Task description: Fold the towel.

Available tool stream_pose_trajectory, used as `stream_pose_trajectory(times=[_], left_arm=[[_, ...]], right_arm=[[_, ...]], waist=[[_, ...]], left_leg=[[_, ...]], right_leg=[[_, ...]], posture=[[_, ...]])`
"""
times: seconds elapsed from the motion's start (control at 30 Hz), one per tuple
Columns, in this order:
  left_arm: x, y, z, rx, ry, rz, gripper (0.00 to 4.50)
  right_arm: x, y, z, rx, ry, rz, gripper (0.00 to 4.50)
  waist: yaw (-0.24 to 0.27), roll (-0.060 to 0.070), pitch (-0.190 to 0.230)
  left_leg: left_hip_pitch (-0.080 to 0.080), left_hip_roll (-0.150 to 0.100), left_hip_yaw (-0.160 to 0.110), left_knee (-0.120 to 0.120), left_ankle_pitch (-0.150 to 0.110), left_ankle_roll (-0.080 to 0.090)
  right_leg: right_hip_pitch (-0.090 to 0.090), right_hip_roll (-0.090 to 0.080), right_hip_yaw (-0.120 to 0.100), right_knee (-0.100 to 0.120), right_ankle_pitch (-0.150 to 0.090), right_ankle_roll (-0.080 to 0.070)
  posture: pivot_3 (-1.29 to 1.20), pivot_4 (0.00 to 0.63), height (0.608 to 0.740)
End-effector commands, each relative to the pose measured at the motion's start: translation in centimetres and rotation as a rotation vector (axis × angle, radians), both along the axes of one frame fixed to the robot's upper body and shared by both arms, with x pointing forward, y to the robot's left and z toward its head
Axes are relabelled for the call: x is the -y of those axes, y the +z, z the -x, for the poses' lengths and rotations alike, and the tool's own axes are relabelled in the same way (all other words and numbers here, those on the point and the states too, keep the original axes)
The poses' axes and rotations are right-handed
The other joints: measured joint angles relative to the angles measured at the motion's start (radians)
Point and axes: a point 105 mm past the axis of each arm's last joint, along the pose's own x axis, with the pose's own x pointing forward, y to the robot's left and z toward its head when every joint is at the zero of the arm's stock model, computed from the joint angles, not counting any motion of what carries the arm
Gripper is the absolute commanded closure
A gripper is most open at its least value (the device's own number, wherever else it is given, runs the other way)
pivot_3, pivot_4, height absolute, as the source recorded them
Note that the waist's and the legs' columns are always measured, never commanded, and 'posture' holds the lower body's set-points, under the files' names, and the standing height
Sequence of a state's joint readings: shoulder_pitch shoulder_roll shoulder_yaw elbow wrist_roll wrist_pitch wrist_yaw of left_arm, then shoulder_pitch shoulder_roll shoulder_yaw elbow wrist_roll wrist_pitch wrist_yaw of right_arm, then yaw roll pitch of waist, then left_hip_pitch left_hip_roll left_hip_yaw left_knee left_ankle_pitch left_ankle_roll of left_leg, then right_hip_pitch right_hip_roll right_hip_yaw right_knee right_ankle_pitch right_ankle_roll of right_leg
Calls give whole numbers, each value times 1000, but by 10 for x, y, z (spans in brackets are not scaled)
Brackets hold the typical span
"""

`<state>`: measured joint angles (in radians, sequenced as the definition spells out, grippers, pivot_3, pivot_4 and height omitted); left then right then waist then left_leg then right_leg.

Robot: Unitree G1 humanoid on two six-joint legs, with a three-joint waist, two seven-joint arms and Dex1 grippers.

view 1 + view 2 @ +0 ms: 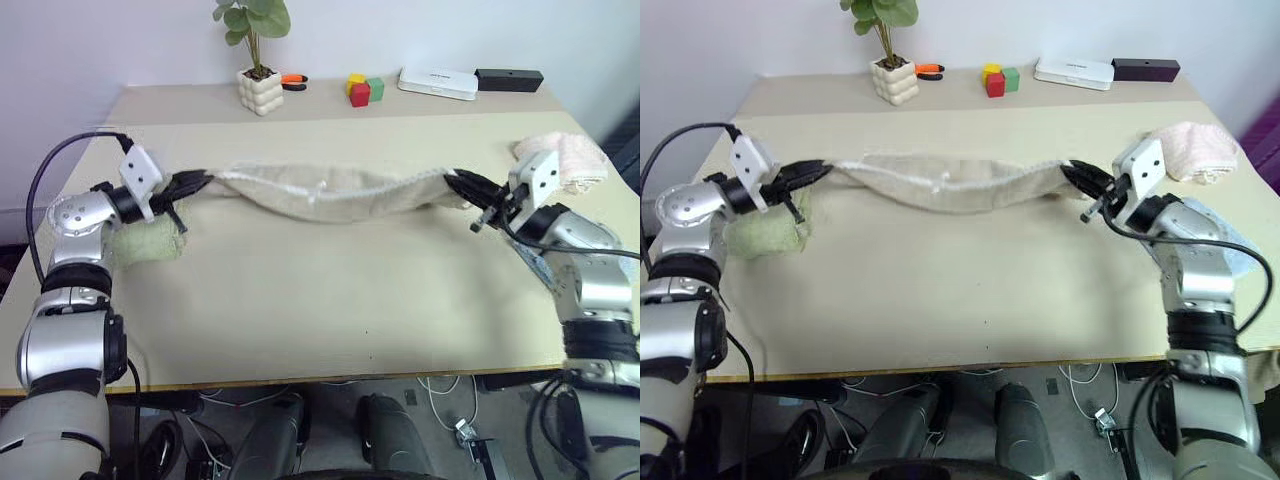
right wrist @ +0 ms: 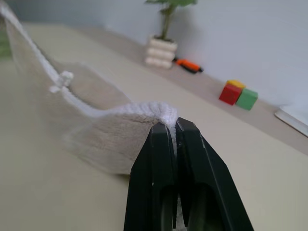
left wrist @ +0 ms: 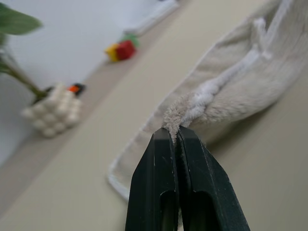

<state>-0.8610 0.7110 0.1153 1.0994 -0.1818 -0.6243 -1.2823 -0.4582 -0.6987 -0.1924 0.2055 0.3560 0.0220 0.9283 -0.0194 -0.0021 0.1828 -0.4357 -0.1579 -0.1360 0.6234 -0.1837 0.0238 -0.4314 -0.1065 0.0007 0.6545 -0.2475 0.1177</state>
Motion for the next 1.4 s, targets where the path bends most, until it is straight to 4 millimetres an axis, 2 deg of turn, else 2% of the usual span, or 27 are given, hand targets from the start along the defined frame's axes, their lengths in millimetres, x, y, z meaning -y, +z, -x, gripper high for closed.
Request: stream_pose_trajectory(times=[0.03, 0.2, 0.37, 0.5, 0.67, 0.73, 0.83, 0.97, 1.17, 1.3, 1.4], left_arm=[[-8, 11, 15, 9, -71, -5, 4500], [-13, -2, 47, -147, -190, -31, 4500], [-9, -8, 82, -280, -266, -56, 4500], [-7, -11, 105, -367, -290, -63, 4500], [8, -16, 128, -444, -314, 0, 4500], [8, -19, 125, -432, -281, 21, 4500], [-1, -28, 116, -417, -229, 0, 4500], [-7, -19, 96, -346, -187, 12, 4500], [-1, -11, 54, -235, -154, 34, 4500], [-1, -14, 34, -215, -106, 53, 4500], [-1, -16, 18, -231, -38, 98, 4500]], right_arm=[[7, 11, 17, 25, 44, 53, 4445], [16, -17, 48, -146, 150, 161, 4445], [22, -16, 57, -170, 153, 163, 4445], [31, -26, 69, -231, 175, 200, 4445], [46, -36, 82, -313, 172, 241, 4445], [48, -38, 81, -320, 161, 254, 4445], [42, -43, 81, -329, 185, 262, 4445], [41, -34, 70, -273, 160, 240, 4445], [44, -22, 38, -163, 75, 243, 4445], [42, -21, 24, -126, 36, 233, 4445], [42, -28, 14, -139, 2, 225, 4445]], waist=[[2, 0, 0], [4, 0, 0], [0, 1, 0], [7, 1, 0], [9, 2, 0], [9, 1, 0], [9, 2, -1], [9, 2, -1], [10, 2, -1], [7, 2, -1], [7, 2, -1]], left_leg=[[0, 0, 0, 0, 0, 0], [0, 0, 0, 0, -1, 1], [2, 1, 0, 0, -1, 0], [4, 1, 0, -3, -2, -2], [6, 1, 0, -5, -3, -2], [8, 1, 1, -6, -3, -2], [9, 2, 2, -8, -3, -2], [9, 2, 2, -8, -3, -2], [9, 2, 3, -8, -2, -2], [9, 2, 3, -9, -1, -1], [9, 2, 3, -9, -1, 0]], right_leg=[[1, 0, 0, 0, 0, 0], [1, -1, 1, -1, 0, 0], [2, -2, 2, -1, 0, 0], [4, -2, 3, -3, -2, -3], [6, -3, 3, -6, -2, -4], [7, -3, 3, -6, -3, -4], [7, -4, 3, -6, -5, -8], [7, -4, 3, -6, -6, -9], [7, -4, 2, -7, -5, -8], [7, -4, 2, -6, -3, -5], [6, -4, 2, -6, -3, -4]], posture=[[0, 150, 740], [0, 150, 740], [0, 150, 740], [0, 150, 740], [0, 150, 740], [0, 150, 740], [0, 150, 740], [0, 150, 740], [0, 150, 740], [0, 150, 740], [0, 150, 740]])
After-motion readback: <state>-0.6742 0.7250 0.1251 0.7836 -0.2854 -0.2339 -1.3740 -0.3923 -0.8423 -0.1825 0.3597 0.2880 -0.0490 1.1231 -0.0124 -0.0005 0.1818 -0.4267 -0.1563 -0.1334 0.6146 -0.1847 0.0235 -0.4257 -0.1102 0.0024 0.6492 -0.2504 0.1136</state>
